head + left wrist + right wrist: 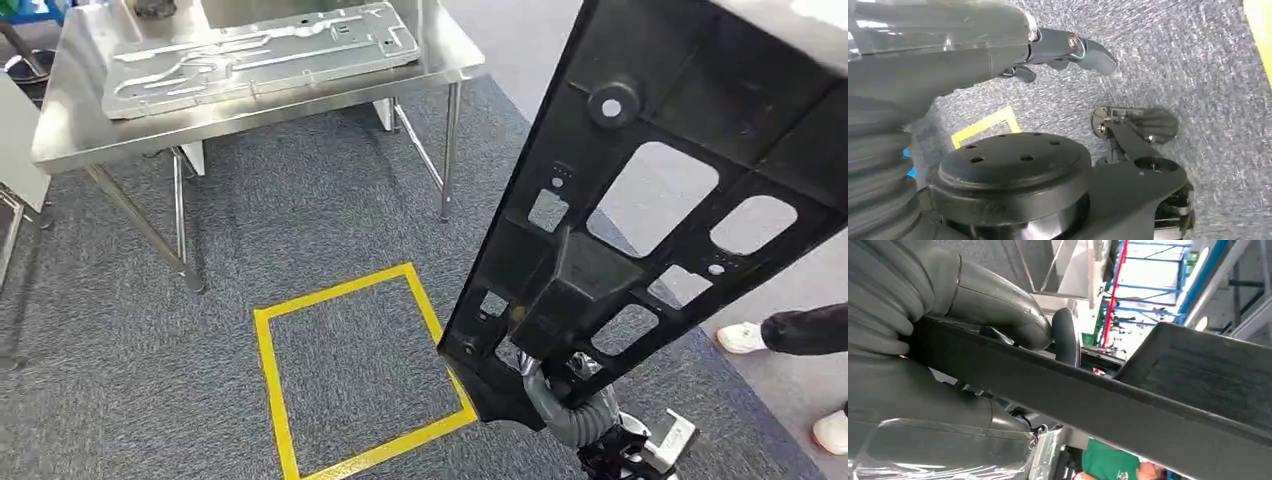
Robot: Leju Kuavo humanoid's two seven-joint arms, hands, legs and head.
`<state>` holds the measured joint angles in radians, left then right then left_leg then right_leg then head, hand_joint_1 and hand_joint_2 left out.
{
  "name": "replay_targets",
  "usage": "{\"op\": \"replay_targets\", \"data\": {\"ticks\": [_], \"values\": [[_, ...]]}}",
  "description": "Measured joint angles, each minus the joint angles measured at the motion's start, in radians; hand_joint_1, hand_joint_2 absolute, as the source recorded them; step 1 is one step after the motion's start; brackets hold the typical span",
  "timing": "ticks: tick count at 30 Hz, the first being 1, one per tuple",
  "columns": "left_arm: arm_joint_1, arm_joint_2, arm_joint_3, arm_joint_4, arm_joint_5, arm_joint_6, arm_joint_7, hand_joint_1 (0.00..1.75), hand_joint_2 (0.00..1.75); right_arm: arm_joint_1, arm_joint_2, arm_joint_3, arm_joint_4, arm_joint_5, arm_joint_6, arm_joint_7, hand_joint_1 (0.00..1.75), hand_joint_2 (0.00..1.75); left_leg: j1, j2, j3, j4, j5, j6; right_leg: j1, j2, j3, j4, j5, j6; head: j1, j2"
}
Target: Take the parts from the cabinet and place them on the table.
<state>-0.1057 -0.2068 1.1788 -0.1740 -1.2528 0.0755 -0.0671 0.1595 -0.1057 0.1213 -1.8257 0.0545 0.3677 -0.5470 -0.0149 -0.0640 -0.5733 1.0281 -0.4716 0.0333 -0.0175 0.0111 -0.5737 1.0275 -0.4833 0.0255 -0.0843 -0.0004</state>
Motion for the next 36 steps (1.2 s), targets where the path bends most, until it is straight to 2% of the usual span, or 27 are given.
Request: {"op": "replay_targets", "data": {"ticks": [3,4,5,6,8,9,10,11,12,13,14,15,16,18,19,20,21,22,24,25,26,27,29,30,34,35,36], "values": [[0.003,0.000,0.000,0.000,0.003,-0.004,-0.005,0.00,1.75,-0.001,0.000,0.000,0.002,-0.002,0.000,0.000,1.75,1.75,0.006,-0.001,-0.002,-0.008,0.003,-0.014,0.005,0.001,-0.006,0.003,0.003,-0.013,0.000,0.000],[0.002,0.001,0.000,0.000,0.004,-0.005,-0.007,0.00,1.75,-0.003,0.000,0.000,0.002,-0.003,0.000,0.000,1.75,1.75,0.003,0.000,-0.002,-0.006,-0.001,-0.020,-0.002,-0.002,-0.003,-0.006,0.008,-0.021,0.000,0.000],[0.002,0.001,0.000,0.000,0.005,-0.005,-0.011,0.00,1.75,-0.007,0.000,0.000,0.002,-0.004,0.001,0.000,1.75,1.75,0.006,0.024,-0.006,0.013,-0.016,-0.024,-0.003,-0.006,0.003,-0.012,0.010,-0.028,0.000,0.000],[0.001,0.001,0.000,0.000,0.005,-0.005,-0.013,0.00,1.75,-0.007,0.000,0.000,0.002,-0.005,0.005,0.000,1.75,1.75,0.007,0.042,-0.029,0.064,-0.051,-0.031,-0.003,-0.009,0.004,-0.013,0.010,-0.033,0.000,0.000],[0.000,0.001,0.000,0.000,0.007,-0.005,-0.014,0.00,1.75,-0.007,0.000,0.000,0.005,-0.011,0.010,-0.001,1.75,1.75,0.012,0.050,-0.105,0.228,-0.130,-0.041,-0.001,-0.018,0.004,-0.013,0.008,-0.036,0.000,0.000],[0.001,0.001,0.000,0.000,0.007,-0.005,-0.015,0.00,1.75,-0.007,0.000,0.000,0.007,-0.013,0.012,-0.001,1.75,1.75,0.015,0.051,-0.137,0.294,-0.151,-0.044,0.000,-0.023,0.004,-0.013,0.008,-0.037,0.000,0.000],[0.001,0.001,0.000,0.000,0.009,-0.005,-0.016,0.00,1.75,-0.007,0.000,0.000,0.009,-0.014,0.012,-0.001,1.75,1.75,0.017,0.051,-0.151,0.319,-0.149,-0.046,0.000,-0.028,0.004,-0.012,0.007,-0.037,0.000,0.000],[0.001,0.002,0.000,0.000,0.009,-0.005,-0.017,0.00,1.75,-0.008,0.000,0.000,0.011,-0.015,0.013,-0.001,1.75,1.75,0.018,0.053,-0.137,0.289,-0.121,-0.047,0.000,-0.033,0.006,-0.012,0.006,-0.037,0.000,0.000],[0.001,0.002,0.000,0.000,0.009,-0.005,-0.017,0.00,1.75,-0.009,0.000,0.000,0.013,-0.015,0.012,-0.001,1.75,1.75,0.019,0.058,-0.102,0.216,-0.076,-0.046,0.000,-0.043,0.009,-0.012,0.004,-0.037,0.000,0.000],[0.001,0.002,0.001,0.000,0.010,-0.005,-0.017,0.00,1.75,-0.010,0.000,0.000,0.014,-0.013,0.011,-0.001,1.75,1.75,0.019,0.071,-0.054,0.121,-0.030,-0.044,0.000,-0.047,0.014,-0.012,0.001,-0.034,0.000,0.000],[0.000,0.002,0.001,0.000,0.011,-0.005,-0.017,0.00,1.75,-0.011,0.000,0.000,0.014,-0.008,0.010,-0.001,1.75,1.75,0.017,0.113,-0.004,0.022,0.006,-0.038,0.003,-0.053,0.019,-0.012,-0.002,-0.029,0.000,0.000],[-0.003,0.002,0.001,0.000,0.011,-0.005,-0.017,0.00,1.75,-0.011,0.000,0.000,0.014,-0.003,0.009,-0.001,1.75,1.75,0.003,0.147,0.002,-0.005,-0.011,-0.031,0.010,-0.059,0.020,-0.009,-0.006,-0.023,0.000,0.000],[-0.006,0.002,0.001,0.000,0.011,-0.005,-0.017,0.00,1.75,-0.013,0.000,0.000,0.014,0.002,0.009,-0.001,1.75,1.75,0.006,0.127,-0.001,-0.005,-0.005,-0.020,0.011,-0.066,0.018,-0.010,-0.005,-0.018,0.000,0.000],[-0.004,0.002,0.001,0.000,0.011,-0.005,-0.017,0.00,1.75,-0.016,0.000,0.000,0.016,0.005,0.006,0.000,1.75,1.75,0.002,0.106,-0.009,-0.005,-0.004,-0.011,0.010,-0.086,0.023,-0.015,-0.005,-0.007,0.000,0.000],[-0.003,0.002,0.001,0.000,0.012,-0.005,-0.017,0.00,1.75,-0.017,0.000,0.000,0.016,0.005,0.006,0.000,1.75,1.75,0.003,0.094,-0.001,-0.015,0.002,-0.001,0.010,-0.098,0.029,-0.017,-0.008,0.001,0.000,0.000],[-0.001,0.002,0.001,0.000,0.014,-0.005,-0.017,0.00,1.75,-0.019,-0.002,0.000,0.016,0.005,0.005,0.000,1.75,1.75,0.010,0.086,0.007,-0.023,0.009,0.005,0.003,-0.077,0.030,-0.006,-0.019,0.008,0.000,0.000],[-0.002,0.002,0.001,0.000,0.014,-0.004,-0.017,0.00,1.75,-0.020,-0.003,0.000,0.018,0.004,0.005,0.000,1.75,1.75,0.011,0.077,0.008,-0.026,0.012,0.010,0.003,-0.044,0.014,0.028,-0.045,0.010,0.000,0.000],[-0.004,0.002,0.002,0.000,0.016,-0.003,-0.017,0.00,1.75,-0.020,-0.003,0.000,0.020,0.004,0.005,-0.001,1.75,1.75,0.010,0.073,0.006,-0.026,0.014,0.015,0.003,-0.027,-0.020,0.096,-0.083,0.010,0.000,0.000],[-0.003,0.002,0.002,0.000,0.016,-0.003,-0.017,0.00,1.75,-0.020,-0.004,0.000,0.027,0.004,0.003,0.000,1.75,1.75,0.007,0.058,0.006,-0.025,0.013,0.018,0.004,-0.017,-0.106,0.261,-0.147,0.012,0.000,0.000],[-0.001,0.002,0.002,0.000,0.016,-0.003,-0.017,0.00,1.75,-0.020,-0.004,0.000,0.032,0.004,-0.001,0.001,1.75,1.75,0.006,0.053,0.006,-0.024,0.012,0.018,0.004,-0.016,-0.132,0.302,-0.148,0.012,0.000,0.000],[0.000,0.002,0.002,0.000,0.016,-0.003,-0.017,0.00,1.75,-0.020,-0.004,0.000,0.035,0.003,-0.003,0.001,1.75,1.75,0.006,0.048,0.007,-0.024,0.012,0.018,0.004,-0.016,-0.132,0.287,-0.122,0.011,0.000,0.000],[0.000,0.002,0.002,0.000,0.016,-0.003,-0.017,0.00,1.75,-0.021,-0.004,0.000,0.037,0.003,-0.006,0.001,1.75,1.75,0.006,0.042,0.009,-0.023,0.010,0.016,0.004,-0.016,-0.110,0.229,-0.080,0.009,0.000,0.000],[-0.001,0.001,0.002,0.000,0.016,-0.004,-0.017,0.00,1.75,-0.022,-0.004,0.000,0.039,0.003,-0.006,0.003,1.75,1.75,0.006,0.036,0.016,-0.020,0.005,0.012,0.004,-0.015,-0.024,0.043,0.016,0.000,0.000,0.000],[-0.001,0.001,0.002,0.000,0.016,-0.005,-0.017,0.00,1.75,-0.025,-0.004,0.000,0.040,0.003,-0.006,0.003,1.75,1.75,0.001,0.035,0.014,-0.017,0.002,0.007,0.008,-0.010,-0.002,-0.006,0.011,-0.004,0.000,0.000],[0.001,0.002,0.002,0.000,0.016,-0.005,-0.017,0.00,1.75,-0.027,-0.004,0.000,0.040,0.002,-0.005,0.008,1.75,1.75,0.002,0.033,0.013,-0.020,0.000,-0.011,0.011,-0.011,-0.006,-0.012,0.018,-0.018,0.000,0.000],[0.000,0.003,0.002,0.000,0.016,-0.005,-0.017,0.00,1.75,-0.027,-0.004,0.000,0.040,0.001,-0.004,0.010,1.75,1.75,-0.001,0.037,0.011,-0.012,-0.008,-0.017,0.002,-0.015,-0.001,-0.022,0.023,-0.027,0.000,0.000],[0.000,0.003,0.002,0.000,0.016,-0.005,-0.017,0.00,1.75,-0.030,-0.003,0.001,0.040,0.000,-0.002,0.012,1.75,1.75,0.001,0.046,0.002,0.016,-0.032,-0.024,0.002,-0.016,0.001,-0.025,0.024,-0.031,0.000,0.000]]}}
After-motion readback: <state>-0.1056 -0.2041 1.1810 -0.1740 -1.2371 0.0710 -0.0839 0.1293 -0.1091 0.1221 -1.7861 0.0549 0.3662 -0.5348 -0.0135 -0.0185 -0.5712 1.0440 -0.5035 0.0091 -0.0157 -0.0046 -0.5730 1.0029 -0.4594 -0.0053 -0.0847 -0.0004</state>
